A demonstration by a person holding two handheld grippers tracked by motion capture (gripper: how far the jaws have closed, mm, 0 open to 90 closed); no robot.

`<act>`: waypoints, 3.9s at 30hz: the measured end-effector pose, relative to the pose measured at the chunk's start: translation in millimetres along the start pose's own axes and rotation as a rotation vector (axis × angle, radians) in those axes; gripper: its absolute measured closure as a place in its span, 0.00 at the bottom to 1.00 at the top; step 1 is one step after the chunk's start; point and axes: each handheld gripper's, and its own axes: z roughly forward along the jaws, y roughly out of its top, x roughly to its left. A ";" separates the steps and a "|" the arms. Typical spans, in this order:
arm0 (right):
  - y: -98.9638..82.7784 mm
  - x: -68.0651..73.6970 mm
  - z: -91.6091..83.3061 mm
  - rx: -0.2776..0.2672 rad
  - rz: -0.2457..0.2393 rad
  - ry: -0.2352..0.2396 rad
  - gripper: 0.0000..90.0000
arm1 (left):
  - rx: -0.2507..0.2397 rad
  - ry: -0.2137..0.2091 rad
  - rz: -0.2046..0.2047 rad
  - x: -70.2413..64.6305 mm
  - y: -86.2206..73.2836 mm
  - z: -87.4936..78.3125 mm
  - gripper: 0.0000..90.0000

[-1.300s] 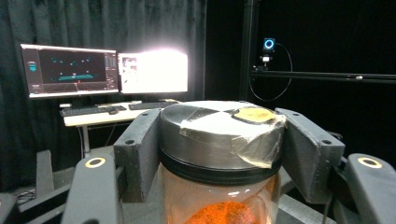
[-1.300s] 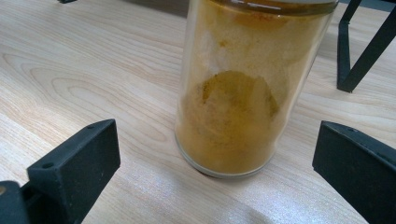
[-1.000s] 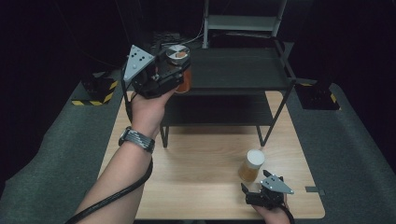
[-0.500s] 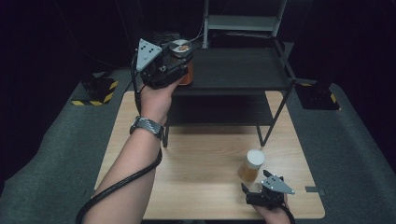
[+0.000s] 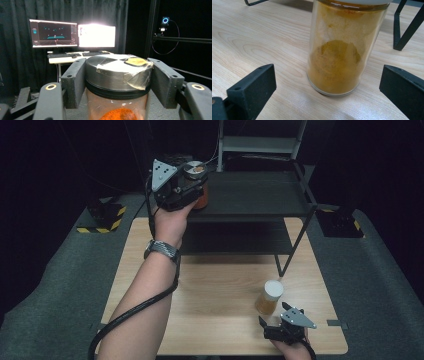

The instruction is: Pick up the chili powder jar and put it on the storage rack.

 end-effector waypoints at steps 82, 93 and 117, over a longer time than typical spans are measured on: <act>1.9 5.6 1.1 0.010 -0.032 -0.014 0.00 | 0.098 -0.036 0.043 -12.2 -30.7 -87.4 0.00; 2.0 5.9 1.0 0.011 -0.038 -0.012 0.00 | 0.133 -0.065 0.046 -13.5 -54.5 -109.9 0.00; 2.2 6.6 1.0 0.012 -0.046 -0.011 0.00 | 0.193 -0.105 0.031 -17.0 -115.7 -145.0 0.00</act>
